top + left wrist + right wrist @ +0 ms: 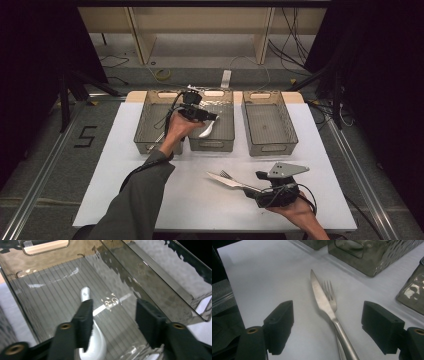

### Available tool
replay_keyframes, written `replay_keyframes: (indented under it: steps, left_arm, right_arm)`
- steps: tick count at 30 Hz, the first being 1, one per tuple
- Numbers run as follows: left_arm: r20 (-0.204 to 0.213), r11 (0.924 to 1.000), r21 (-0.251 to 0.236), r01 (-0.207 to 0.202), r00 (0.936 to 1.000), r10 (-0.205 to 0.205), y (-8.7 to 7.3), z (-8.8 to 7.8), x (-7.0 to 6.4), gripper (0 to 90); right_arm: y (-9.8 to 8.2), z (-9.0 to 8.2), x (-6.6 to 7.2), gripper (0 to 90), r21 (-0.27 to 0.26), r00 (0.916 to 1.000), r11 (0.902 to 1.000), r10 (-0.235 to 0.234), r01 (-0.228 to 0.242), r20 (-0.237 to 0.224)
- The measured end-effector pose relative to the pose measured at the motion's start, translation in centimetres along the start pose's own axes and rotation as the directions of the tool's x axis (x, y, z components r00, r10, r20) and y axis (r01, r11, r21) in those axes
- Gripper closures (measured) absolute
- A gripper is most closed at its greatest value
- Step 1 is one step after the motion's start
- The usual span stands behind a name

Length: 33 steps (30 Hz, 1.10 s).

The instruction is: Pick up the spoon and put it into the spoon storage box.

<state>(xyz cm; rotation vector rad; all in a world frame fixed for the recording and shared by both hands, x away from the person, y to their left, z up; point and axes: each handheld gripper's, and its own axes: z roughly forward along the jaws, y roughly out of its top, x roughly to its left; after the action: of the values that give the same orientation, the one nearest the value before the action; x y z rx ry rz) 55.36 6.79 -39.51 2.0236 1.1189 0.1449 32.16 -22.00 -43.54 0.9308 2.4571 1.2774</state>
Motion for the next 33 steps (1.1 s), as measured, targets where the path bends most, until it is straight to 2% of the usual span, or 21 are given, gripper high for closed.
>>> replay_keyframes:
  steps: [4, 7, 9, 13, 18, 24, 27, 33]
  left_arm:
    - [0.002, 1.0, -0.004, -0.004, 1.0, 0.004, -0.1, -1.0, -0.1, 36.0]
    - [0.029, 0.9998, -0.017, -0.001, 0.9996, 0.002, -0.6, -2.1, -0.4, 32.4]
    - [0.056, 0.9998, -0.02, -0.001, 0.9984, 0.002, -1.3, -2.7, -0.7, 30.7]
    - [0.07, 0.999, -0.034, -0.027, 0.9971, 0.03, -3.2, -4.1, -1.2, 26.8]
    - [0.083, 0.9976, -0.057, -0.038, 0.9956, 0.043, -5.7, -5.9, -1.4, 23.7]
    - [0.068, 0.9964, -0.061, -0.059, 0.9957, 0.063, -8.2, -6.7, -1.2, 22.1]
    - [0.087, 0.9968, -0.061, -0.051, 0.9946, 0.057, -9.3, -7.2, -1.1, 21.8]
    - [0.099, 0.992, -0.103, -0.073, 0.9916, 0.083, -10.6, -8.2, -1.5, 20.2]
  right_arm:
    - [0.0, 0.0, 0.0, 27.0, 0.003, 1.0, 1.0, 0.001, -0.001, 0.002]
    - [0.0, 0.0, 0.0, 27.0, 0.004, 1.0, 1.0, 0.002, -0.002, 0.002]
    - [0.0, 0.1, 0.0, 27.0, 0.009, 1.0, 1.0, 0.001, -0.001, 0.001]
    - [0.0, 0.1, 0.0, 27.0, 0.011, 1.0, 0.9999, 0.002, -0.002, 0.001]
    - [0.0, 0.2, 0.0, 27.0, 0.015, 1.0, 0.9999, 0.002, -0.003, 0.001]
    - [-0.1, 0.3, 0.0, 27.0, 0.017, 1.0, 0.9998, 0.004, -0.004, 0.003]
    - [0.0, 0.2, 0.0, 27.0, 0.017, 1.0, 0.9999, 0.001, -0.001, 0.008]
    - [-0.1, 0.3, -0.1, 27.0, 0.037, 0.9999, 0.9993, -0.001, 0.0, 0.013]
